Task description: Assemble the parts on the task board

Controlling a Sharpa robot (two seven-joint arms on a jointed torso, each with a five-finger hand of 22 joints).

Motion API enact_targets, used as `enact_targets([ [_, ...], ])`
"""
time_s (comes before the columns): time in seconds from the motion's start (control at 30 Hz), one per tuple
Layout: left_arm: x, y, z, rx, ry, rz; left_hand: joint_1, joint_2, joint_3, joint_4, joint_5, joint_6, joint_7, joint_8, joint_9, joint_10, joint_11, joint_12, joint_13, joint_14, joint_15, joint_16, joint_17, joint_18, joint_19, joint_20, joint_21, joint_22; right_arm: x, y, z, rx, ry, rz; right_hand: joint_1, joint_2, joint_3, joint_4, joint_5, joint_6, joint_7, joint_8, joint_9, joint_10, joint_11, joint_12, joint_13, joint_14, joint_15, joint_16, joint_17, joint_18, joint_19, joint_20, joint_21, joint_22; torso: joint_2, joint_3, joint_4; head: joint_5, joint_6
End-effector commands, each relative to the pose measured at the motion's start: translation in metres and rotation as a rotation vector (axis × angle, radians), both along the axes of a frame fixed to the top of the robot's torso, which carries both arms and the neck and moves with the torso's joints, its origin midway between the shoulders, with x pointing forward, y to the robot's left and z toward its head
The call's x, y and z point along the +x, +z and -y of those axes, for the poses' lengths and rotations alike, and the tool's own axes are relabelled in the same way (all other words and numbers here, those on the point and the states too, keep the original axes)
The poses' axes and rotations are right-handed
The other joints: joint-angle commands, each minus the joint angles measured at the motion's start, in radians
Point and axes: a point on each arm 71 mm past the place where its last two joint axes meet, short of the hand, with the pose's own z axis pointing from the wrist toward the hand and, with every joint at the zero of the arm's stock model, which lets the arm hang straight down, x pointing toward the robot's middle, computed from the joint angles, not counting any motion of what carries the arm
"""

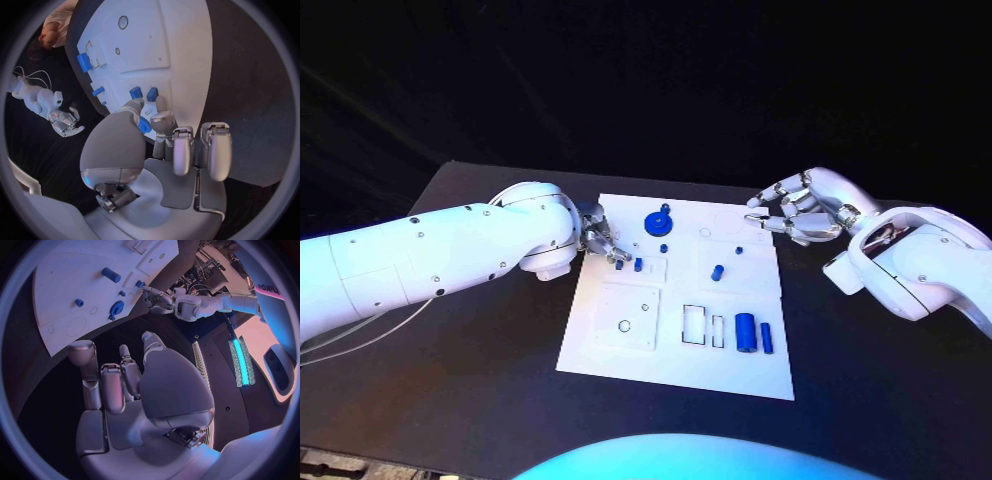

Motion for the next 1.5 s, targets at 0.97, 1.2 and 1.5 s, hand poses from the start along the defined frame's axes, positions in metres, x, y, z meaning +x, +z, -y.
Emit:
enact_targets([
  [0.97,-0.001,0.027,0.052,-0.31,-0.364,0.476,0.419,-0.044,0.077,-0.038,0.001,-0.21,0.118,-0.17,-0.228,-0.458,0.14,-0.582,-0.548,-0.291,0.123,-0.714,-0.518,0.161,-0.46,0.104,-0.7,-0.465,-0.001,-0.001,0.0,-0.005,0.011,-0.005,-0.008,0.003,-0.008,-0.002,0.006,-0.005,-0.005,0.004,0.001,-0.007,-0.002,-0.003,0.034,0.046,-0.007,-0.007,0.022,0.007,-0.003,-0.002,-0.009,-0.006,0.001,0.0001,-0.0021,-0.022,0.021],
  [1.2,-0.002,0.016,0.062,-0.225,-0.446,0.509,0.433,-0.059,0.088,-0.034,0.0,-0.17,0.108,-0.187,-0.298,-0.433,0.141,-0.625,-0.634,-0.207,0.123,-0.585,-0.44,0.135,-0.355,0.104,-0.577,-0.338,-0.001,-0.002,-0.001,-0.004,0.012,-0.006,-0.007,0.003,-0.008,-0.002,0.006,-0.005,-0.005,0.004,0.001,-0.008,-0.002,-0.003,0.034,0.046,-0.007,-0.008,0.022,0.007,-0.003,-0.002,-0.01,-0.006,0.001,-0.0008,-0.0003,-0.03,0.022],
  [1.5,0.004,0.001,0.071,-0.125,-0.468,0.498,0.429,-0.061,0.073,-0.022,-0.003,-0.139,0.101,-0.201,-0.358,-0.426,0.142,-0.667,-0.709,-0.094,0.12,-0.397,-0.31,0.088,-0.185,0.1,-0.353,-0.115,-0.001,-0.002,-0.001,-0.003,0.013,-0.007,-0.007,0.003,-0.008,-0.002,0.006,-0.005,-0.005,0.004,0.001,-0.008,-0.002,-0.003,0.034,0.046,-0.007,-0.008,0.022,0.007,-0.003,-0.002,-0.01,-0.006,0.001,-0.0003,-0.0012,-0.034,0.024],
])
